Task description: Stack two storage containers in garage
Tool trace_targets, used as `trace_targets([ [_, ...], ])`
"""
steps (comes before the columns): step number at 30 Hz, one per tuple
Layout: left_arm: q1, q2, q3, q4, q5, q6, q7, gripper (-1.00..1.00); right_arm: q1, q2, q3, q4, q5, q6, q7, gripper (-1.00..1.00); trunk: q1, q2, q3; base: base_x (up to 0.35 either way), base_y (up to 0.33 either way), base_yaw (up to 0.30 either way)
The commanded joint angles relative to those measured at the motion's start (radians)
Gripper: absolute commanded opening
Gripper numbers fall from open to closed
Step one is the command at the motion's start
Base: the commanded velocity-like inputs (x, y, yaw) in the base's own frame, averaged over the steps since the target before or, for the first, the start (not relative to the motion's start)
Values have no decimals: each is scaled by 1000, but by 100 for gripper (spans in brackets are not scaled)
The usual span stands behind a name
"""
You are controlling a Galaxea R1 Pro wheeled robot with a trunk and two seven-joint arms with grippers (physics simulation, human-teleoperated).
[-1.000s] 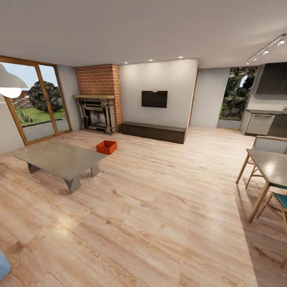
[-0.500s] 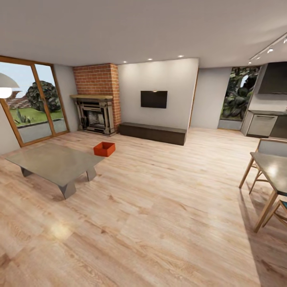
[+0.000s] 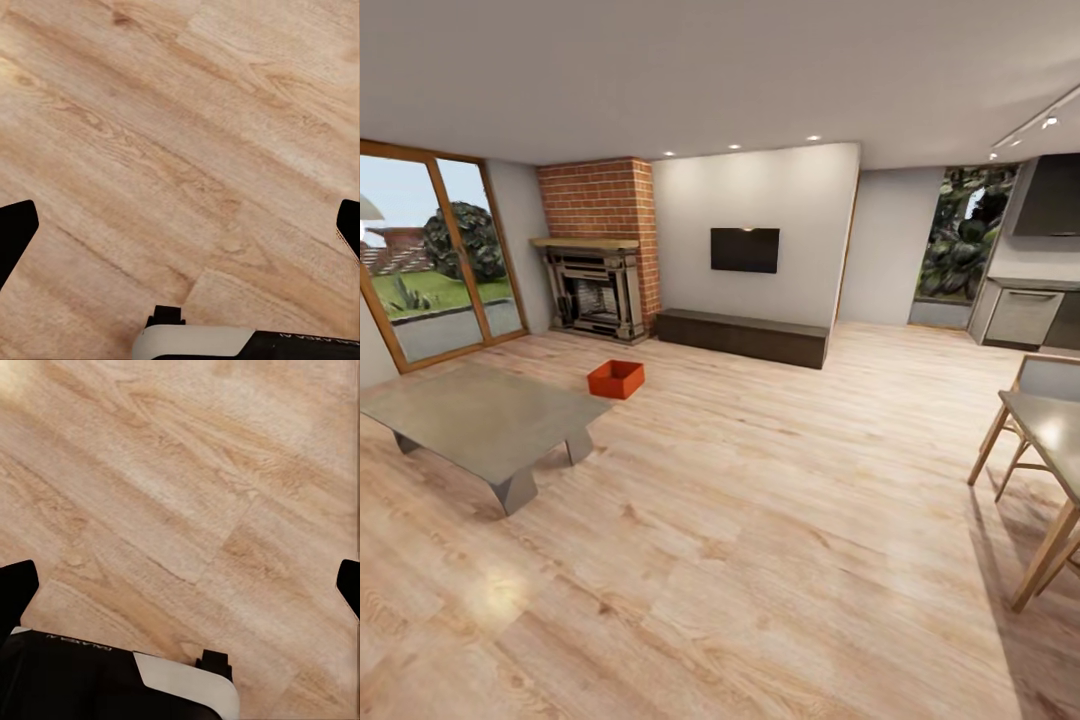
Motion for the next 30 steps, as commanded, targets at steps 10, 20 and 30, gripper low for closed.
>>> trace_targets([
  [10, -2, 0, 1, 5, 5, -6, -2, 100, -1, -1, -10, 4, 10, -7, 2, 100, 1, -2, -2, 318, -78, 0],
  [20, -2, 0, 1, 5, 5, -6, -2, 100, -1, -1, -10, 4, 9, -7, 2, 100, 1, -2, -2, 318, -78, 0],
  [30, -2, 0, 1, 4, 5, -6, -2, 100, -2, -1, -10, 4, 9, -8, 2, 100, 1, -2, -2, 318, -78, 0],
])
